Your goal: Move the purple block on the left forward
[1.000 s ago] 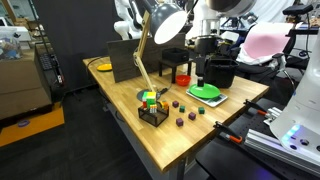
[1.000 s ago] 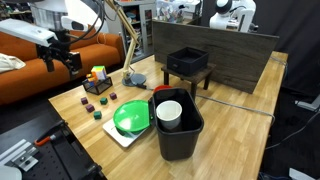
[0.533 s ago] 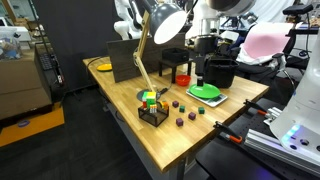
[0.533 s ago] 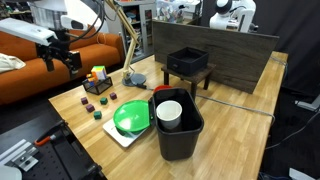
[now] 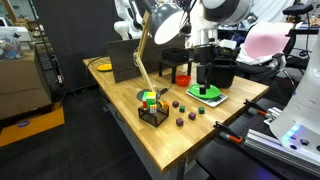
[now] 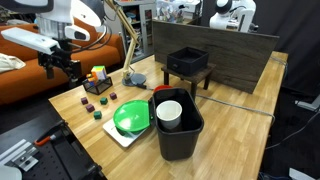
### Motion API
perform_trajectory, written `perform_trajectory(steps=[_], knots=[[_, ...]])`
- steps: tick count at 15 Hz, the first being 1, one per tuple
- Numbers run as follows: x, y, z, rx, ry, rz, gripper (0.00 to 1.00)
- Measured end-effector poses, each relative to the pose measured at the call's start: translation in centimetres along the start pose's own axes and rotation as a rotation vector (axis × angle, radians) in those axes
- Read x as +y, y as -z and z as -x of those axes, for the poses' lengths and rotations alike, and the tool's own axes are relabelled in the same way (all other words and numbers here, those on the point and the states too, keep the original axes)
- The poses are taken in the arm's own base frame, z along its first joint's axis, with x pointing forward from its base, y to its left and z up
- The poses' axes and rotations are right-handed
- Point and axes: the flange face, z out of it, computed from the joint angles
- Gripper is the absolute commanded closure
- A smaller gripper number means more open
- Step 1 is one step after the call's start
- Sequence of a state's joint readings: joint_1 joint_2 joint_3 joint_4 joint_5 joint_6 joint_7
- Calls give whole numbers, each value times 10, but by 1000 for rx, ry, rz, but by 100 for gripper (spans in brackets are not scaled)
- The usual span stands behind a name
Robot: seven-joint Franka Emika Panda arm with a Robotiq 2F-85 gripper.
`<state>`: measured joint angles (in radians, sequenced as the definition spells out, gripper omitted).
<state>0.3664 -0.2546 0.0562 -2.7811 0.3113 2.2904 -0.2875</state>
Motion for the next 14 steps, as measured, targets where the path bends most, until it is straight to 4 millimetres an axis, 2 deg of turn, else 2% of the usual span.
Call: perform_trajectory(steps=[5, 8, 10, 14], knots=[[5, -56, -5, -96, -57, -52, 0], [10, -79, -10, -103, -82, -107, 0], [14, -85, -15, -104, -85, -127, 0], [14, -85, -17, -101, -83, -128, 0]])
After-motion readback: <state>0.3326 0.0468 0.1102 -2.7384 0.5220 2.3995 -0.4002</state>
